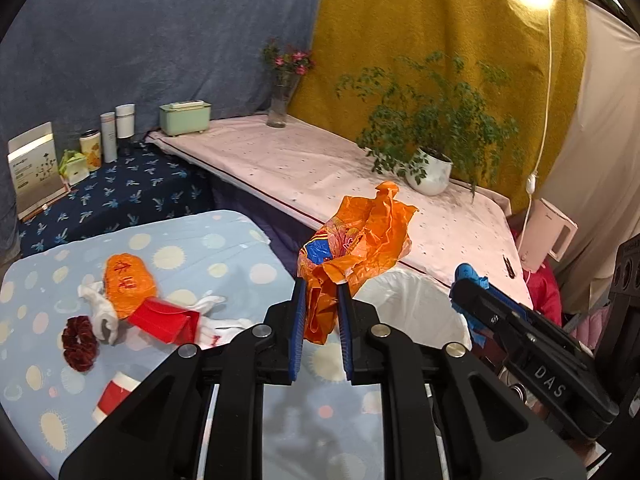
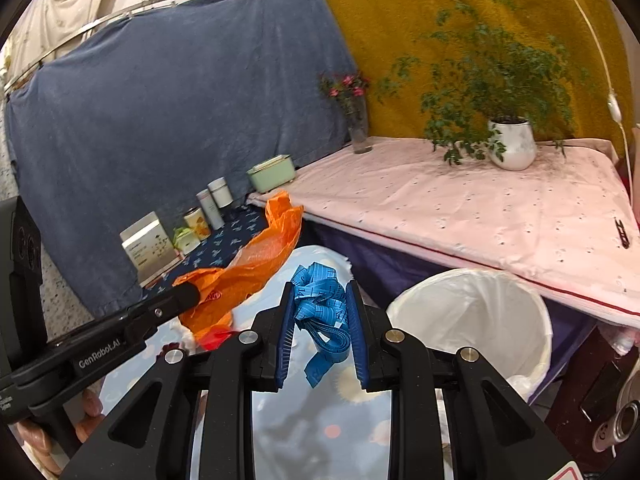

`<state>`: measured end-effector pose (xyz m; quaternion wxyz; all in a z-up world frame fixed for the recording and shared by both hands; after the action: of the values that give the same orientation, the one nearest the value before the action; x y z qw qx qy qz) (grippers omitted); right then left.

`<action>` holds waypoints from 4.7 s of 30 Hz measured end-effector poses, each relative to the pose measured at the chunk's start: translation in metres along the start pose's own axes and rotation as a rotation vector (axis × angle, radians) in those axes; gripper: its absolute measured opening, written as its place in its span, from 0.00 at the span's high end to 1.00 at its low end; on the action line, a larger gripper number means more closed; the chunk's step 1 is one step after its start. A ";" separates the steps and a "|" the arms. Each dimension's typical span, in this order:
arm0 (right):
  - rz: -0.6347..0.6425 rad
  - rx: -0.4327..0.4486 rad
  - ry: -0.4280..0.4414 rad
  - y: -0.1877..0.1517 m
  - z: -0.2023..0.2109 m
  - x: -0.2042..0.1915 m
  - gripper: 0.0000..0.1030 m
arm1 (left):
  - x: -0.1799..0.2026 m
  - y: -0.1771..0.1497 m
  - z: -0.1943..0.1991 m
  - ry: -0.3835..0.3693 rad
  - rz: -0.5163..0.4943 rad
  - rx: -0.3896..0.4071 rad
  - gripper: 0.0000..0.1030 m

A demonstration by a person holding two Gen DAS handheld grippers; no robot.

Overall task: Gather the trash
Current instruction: 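Carry the blue cord with the right tool while the left tool carries the orange bag over the bin, then open both tools to drop the cord and orange bag into the bin, then move the left tool to the red-and-white cup on the table and close on it, then grasp the red box with the right tool while the left tool holds the cup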

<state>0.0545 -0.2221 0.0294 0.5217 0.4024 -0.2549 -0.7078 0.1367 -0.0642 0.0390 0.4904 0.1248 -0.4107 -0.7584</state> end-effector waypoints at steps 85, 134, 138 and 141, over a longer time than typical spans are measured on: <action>0.077 -0.119 0.029 -0.024 -0.042 -0.053 0.45 | -0.096 -0.068 -0.016 0.278 0.102 -0.137 0.08; 0.221 -0.366 0.112 -0.082 -0.169 -0.176 0.45 | -0.235 -0.115 -0.006 0.283 0.295 -0.196 0.22; 0.212 -0.371 0.100 -0.079 -0.186 -0.176 0.45 | -0.242 -0.105 0.001 0.292 0.318 -0.170 0.22; 0.197 -0.369 0.080 -0.076 -0.197 -0.171 0.45 | -0.244 -0.098 0.004 0.305 0.312 -0.155 0.22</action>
<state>0.2012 -0.0239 -0.0858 0.6629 0.3009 -0.1384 -0.6714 0.1903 0.1621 -0.0840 0.6663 0.1348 -0.2868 -0.6750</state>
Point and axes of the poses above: each gripper's, at about its wrist camera, not at the fingertips, and z roughly against the way its jaws point, x to its right, y to its top, the point moved 2 cm from there along -z, roughly the way its jaws point, and after that the axes turned 7 degrees about -x, right-handed, at the moved point
